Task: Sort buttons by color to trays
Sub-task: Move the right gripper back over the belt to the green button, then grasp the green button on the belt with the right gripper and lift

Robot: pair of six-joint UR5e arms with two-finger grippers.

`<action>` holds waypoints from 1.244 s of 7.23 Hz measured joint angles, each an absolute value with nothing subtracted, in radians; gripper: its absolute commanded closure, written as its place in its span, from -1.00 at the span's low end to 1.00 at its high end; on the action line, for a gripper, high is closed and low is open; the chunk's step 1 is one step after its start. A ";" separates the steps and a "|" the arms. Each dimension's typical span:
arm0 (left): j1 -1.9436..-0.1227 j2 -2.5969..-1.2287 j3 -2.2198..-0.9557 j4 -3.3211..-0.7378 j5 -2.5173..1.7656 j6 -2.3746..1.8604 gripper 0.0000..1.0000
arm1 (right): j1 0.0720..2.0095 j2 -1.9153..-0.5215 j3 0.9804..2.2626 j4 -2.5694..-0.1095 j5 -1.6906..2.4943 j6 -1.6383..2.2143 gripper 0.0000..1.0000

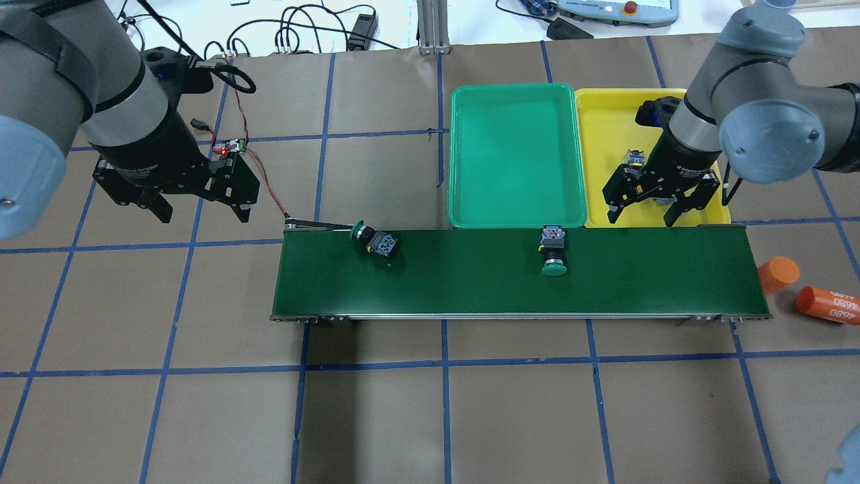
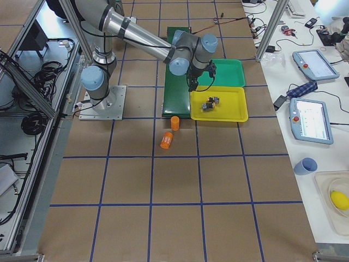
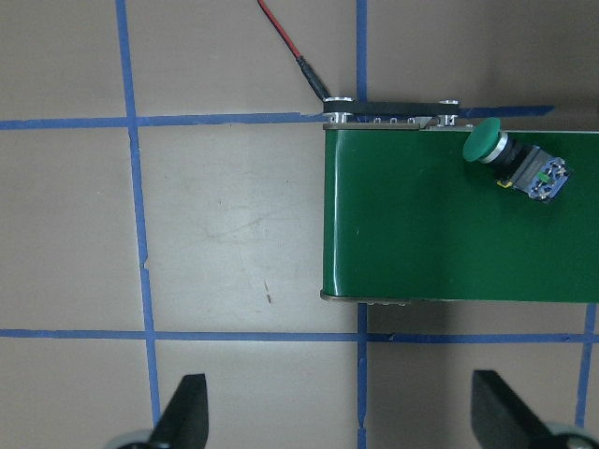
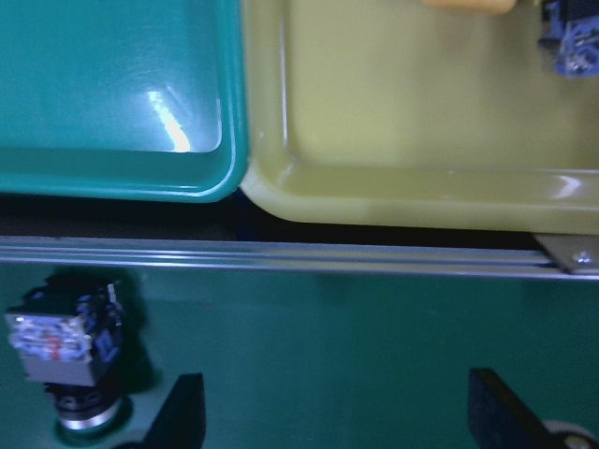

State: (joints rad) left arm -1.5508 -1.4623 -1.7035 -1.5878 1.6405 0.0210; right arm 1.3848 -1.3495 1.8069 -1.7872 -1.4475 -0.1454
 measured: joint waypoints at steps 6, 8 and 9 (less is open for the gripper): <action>-1.551 -1.460 -1.709 -1.586 1.640 0.020 -1.00 | 1.419 -1.346 1.846 -1.782 -1.416 -0.090 -1.00; -1.551 -1.460 -1.709 -1.584 1.639 0.020 -1.00 | 1.419 -1.346 1.847 -1.778 -1.418 -0.096 -1.00; -1.551 -1.460 -1.708 -1.581 1.639 0.020 -1.00 | 1.419 -1.347 1.851 -1.776 -1.418 -0.097 -1.00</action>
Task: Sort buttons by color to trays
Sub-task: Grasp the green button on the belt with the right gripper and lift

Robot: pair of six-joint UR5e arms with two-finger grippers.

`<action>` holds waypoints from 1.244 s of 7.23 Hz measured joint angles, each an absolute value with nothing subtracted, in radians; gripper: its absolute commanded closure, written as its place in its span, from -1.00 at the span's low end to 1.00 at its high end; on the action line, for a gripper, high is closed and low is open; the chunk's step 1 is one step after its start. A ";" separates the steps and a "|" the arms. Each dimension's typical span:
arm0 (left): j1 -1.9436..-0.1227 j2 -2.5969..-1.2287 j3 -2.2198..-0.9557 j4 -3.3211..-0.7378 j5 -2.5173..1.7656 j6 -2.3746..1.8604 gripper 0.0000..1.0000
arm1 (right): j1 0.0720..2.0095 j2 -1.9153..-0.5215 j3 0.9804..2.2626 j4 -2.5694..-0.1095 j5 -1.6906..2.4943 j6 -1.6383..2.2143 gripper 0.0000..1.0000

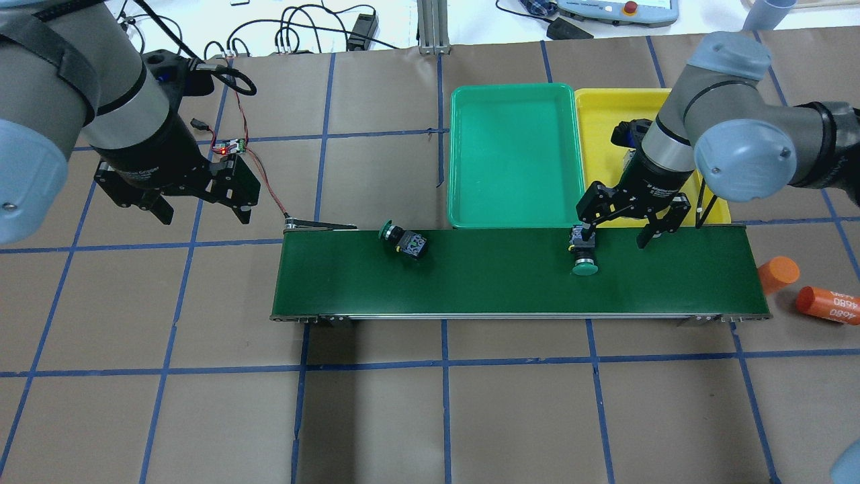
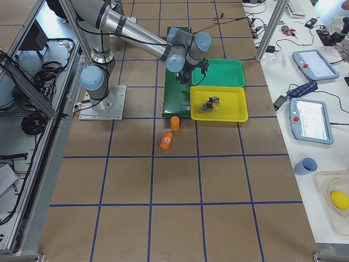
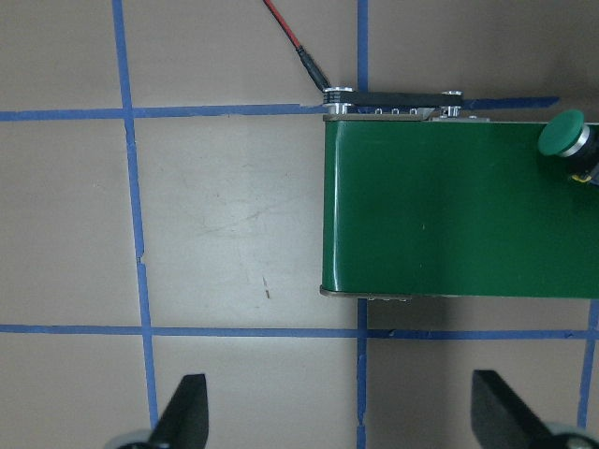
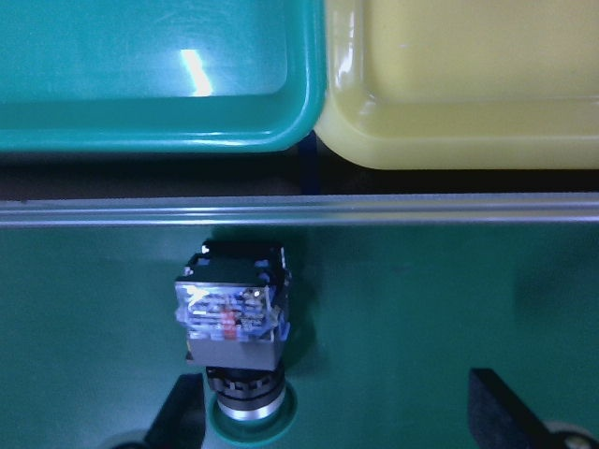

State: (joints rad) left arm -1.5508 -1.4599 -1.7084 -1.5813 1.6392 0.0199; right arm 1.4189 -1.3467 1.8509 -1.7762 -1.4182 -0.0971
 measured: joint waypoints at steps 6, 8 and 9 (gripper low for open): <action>-1.549 -1.457 -1.710 -1.579 1.636 0.019 -1.00 | 1.419 -1.320 1.877 -1.808 -1.423 -0.088 0.77; -1.550 -1.456 -1.710 -1.580 1.635 0.019 -1.00 | 1.419 -1.318 1.874 -1.813 -1.432 -0.092 1.00; -1.550 -1.456 -1.710 -1.580 1.635 0.019 -1.00 | 1.419 -1.319 1.865 -1.812 -1.443 -0.093 1.00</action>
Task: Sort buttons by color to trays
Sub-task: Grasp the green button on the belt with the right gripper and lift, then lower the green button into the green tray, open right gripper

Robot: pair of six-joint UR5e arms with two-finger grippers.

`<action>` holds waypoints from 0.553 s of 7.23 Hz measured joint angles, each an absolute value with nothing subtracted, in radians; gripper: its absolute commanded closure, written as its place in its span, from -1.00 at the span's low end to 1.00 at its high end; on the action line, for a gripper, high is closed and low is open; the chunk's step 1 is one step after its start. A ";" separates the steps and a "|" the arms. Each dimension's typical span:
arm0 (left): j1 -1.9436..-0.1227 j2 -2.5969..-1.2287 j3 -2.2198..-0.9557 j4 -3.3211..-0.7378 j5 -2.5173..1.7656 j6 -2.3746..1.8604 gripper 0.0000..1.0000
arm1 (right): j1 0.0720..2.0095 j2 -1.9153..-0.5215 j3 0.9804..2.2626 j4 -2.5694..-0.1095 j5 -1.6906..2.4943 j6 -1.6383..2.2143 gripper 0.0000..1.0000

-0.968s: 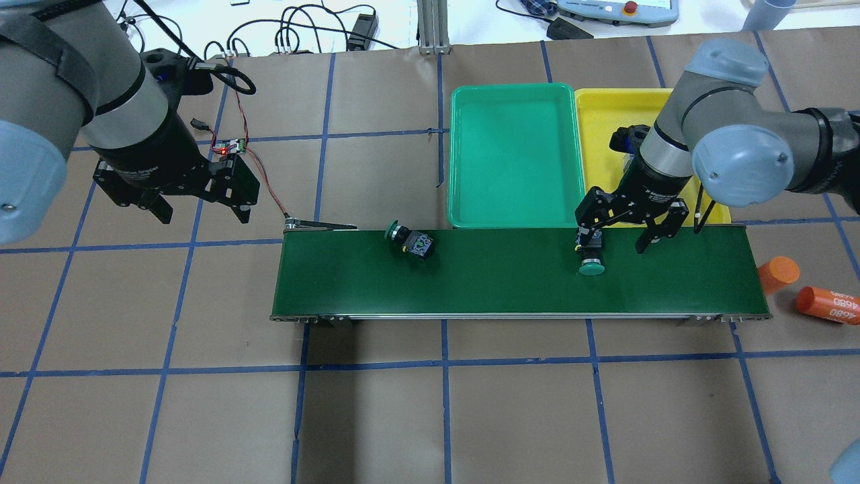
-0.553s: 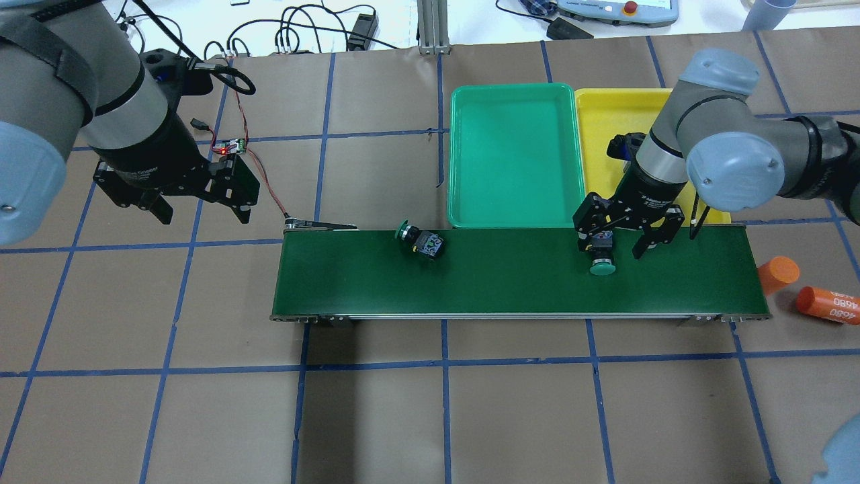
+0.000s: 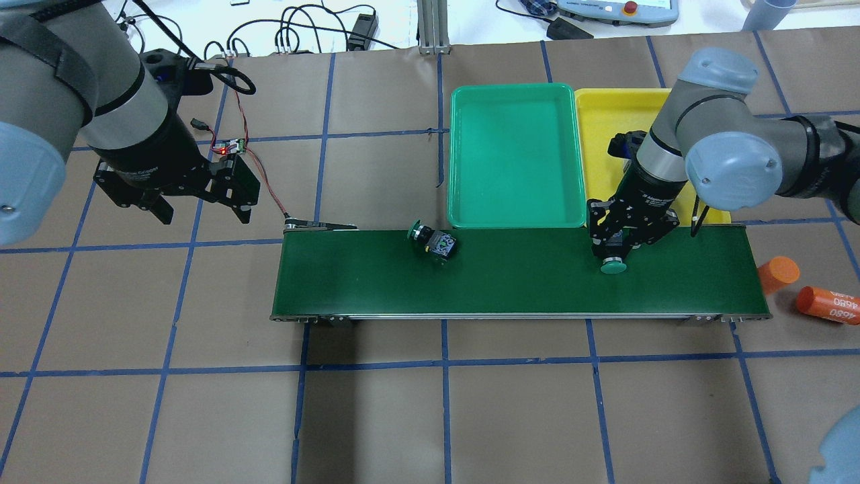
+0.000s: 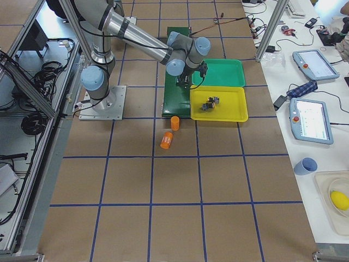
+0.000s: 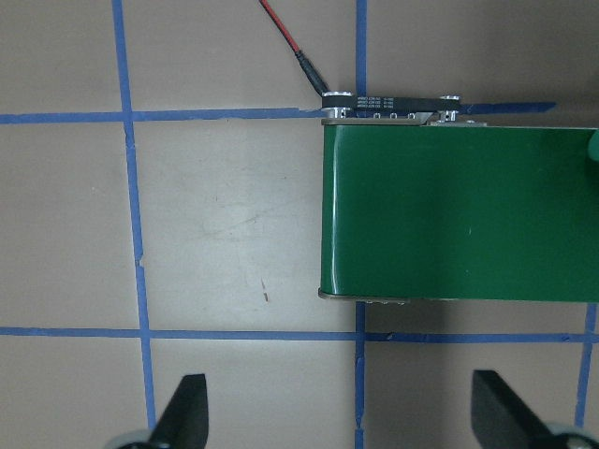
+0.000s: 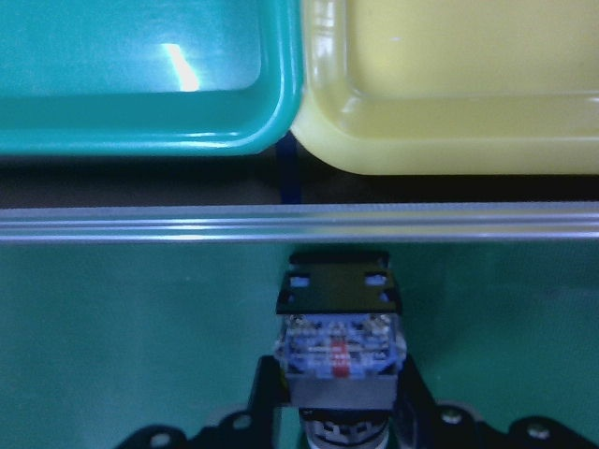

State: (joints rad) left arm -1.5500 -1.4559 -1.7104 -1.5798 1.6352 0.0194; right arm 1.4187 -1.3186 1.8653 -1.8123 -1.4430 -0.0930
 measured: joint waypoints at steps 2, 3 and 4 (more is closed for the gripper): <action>-1.551 -1.456 -1.711 -1.581 1.636 0.020 -1.00 | 1.419 -1.313 1.793 -1.780 -1.474 -0.087 1.00; -1.551 -1.456 -1.714 -1.580 1.637 0.020 -1.00 | 1.421 -1.298 1.732 -1.757 -1.475 -0.086 1.00; -1.551 -1.456 -1.717 -1.580 1.638 0.020 -1.00 | 1.427 -1.264 1.677 -1.761 -1.471 -0.086 1.00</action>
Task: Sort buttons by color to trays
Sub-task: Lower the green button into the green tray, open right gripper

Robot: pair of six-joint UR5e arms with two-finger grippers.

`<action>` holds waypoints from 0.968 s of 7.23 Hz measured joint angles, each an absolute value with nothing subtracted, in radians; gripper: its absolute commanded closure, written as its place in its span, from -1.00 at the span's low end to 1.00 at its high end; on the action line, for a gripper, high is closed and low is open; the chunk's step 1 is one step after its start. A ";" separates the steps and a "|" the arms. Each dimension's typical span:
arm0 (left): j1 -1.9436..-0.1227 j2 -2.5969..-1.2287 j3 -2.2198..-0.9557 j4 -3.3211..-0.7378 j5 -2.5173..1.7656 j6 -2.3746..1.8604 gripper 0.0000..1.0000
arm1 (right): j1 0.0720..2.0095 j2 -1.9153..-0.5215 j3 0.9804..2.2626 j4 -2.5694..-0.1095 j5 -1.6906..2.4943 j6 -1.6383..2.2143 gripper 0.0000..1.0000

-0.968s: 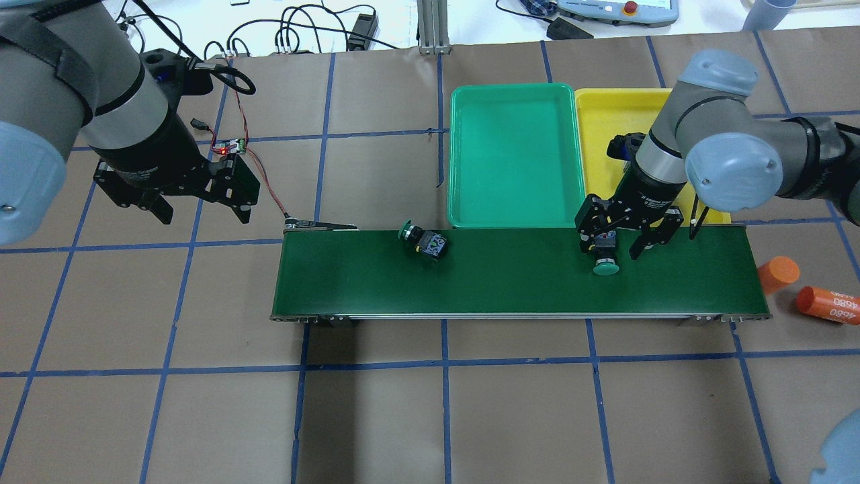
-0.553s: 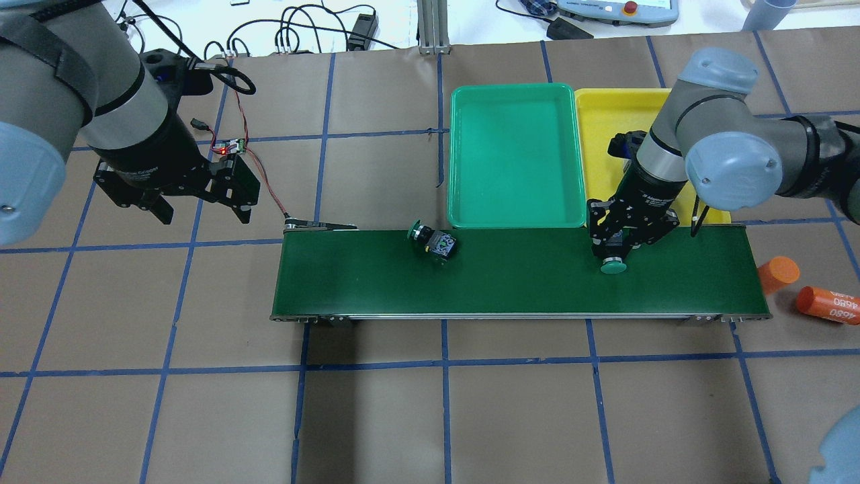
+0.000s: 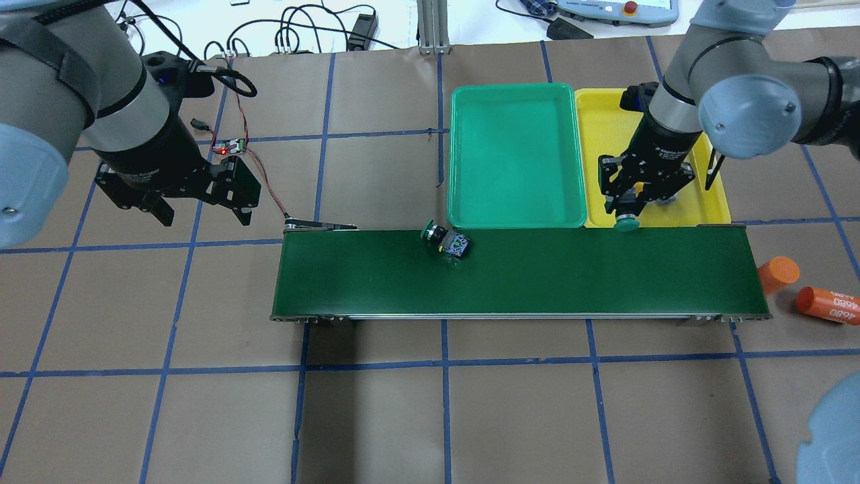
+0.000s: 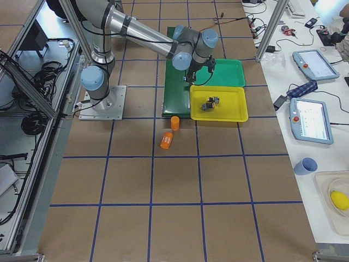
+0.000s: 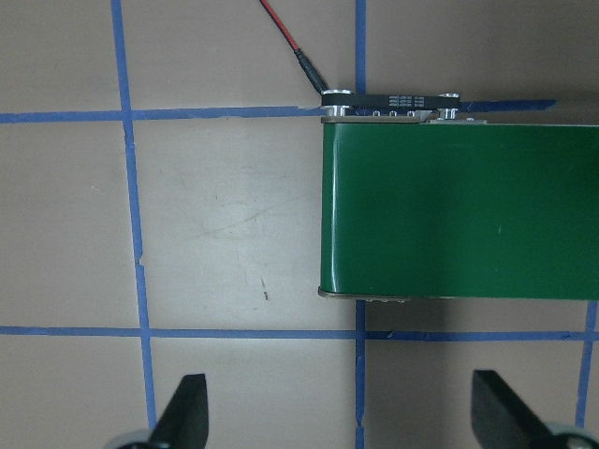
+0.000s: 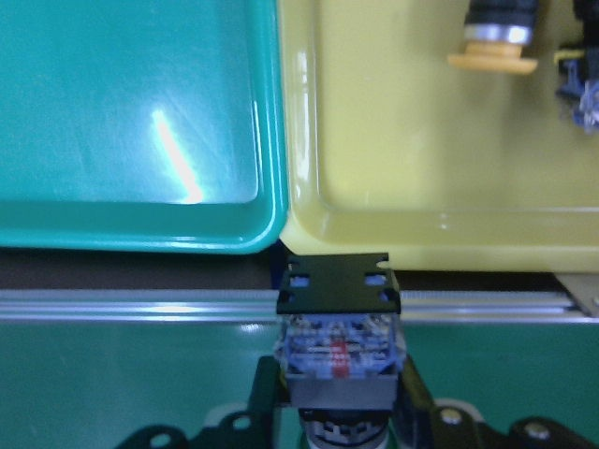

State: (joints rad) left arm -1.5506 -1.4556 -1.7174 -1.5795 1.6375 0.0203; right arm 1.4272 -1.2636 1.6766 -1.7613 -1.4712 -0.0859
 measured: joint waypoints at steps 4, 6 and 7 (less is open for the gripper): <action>-1.544 -1.457 -1.723 -1.579 1.640 0.022 -1.00 | 1.568 -1.004 1.446 -1.904 -1.401 0.097 -0.98; -1.545 -1.457 -1.722 -1.579 1.642 0.020 -1.00 | 1.587 -0.959 1.431 -1.948 -1.399 0.115 -1.00; -1.545 -1.457 -1.722 -1.580 1.643 0.020 -1.00 | 1.581 -0.964 1.430 -1.947 -1.403 0.103 -1.00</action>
State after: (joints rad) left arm -1.5446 -1.4570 -1.7222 -1.5797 1.6433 0.0201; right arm 1.5805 -0.9642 1.4296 -1.9472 -1.4025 0.1032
